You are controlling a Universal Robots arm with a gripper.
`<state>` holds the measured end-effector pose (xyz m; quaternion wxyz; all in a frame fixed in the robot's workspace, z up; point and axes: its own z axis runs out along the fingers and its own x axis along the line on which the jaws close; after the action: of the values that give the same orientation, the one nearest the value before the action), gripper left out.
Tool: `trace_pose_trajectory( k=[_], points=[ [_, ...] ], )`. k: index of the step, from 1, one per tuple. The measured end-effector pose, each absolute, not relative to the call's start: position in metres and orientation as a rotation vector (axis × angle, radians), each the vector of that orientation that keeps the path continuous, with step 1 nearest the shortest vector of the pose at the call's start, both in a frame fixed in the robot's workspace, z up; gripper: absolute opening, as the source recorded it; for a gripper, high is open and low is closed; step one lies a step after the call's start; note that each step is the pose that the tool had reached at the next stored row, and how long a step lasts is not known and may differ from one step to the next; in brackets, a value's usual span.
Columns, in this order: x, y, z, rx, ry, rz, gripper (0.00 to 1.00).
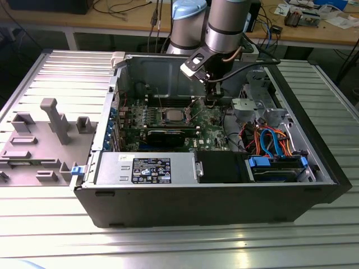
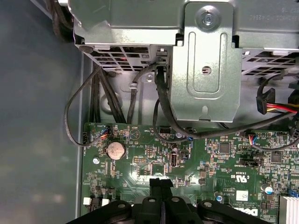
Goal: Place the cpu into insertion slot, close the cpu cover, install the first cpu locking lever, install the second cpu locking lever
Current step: 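Close the cpu cover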
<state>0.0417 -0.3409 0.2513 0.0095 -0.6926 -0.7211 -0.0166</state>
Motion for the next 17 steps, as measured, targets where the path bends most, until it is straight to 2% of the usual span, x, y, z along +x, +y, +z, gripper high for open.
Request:
trace_pose_trajectory(
  k=[17],
  points=[
    [0.0329, -0.3409, 0.2512, -2.163, -2.252, -0.052, 0.11]
  ],
)
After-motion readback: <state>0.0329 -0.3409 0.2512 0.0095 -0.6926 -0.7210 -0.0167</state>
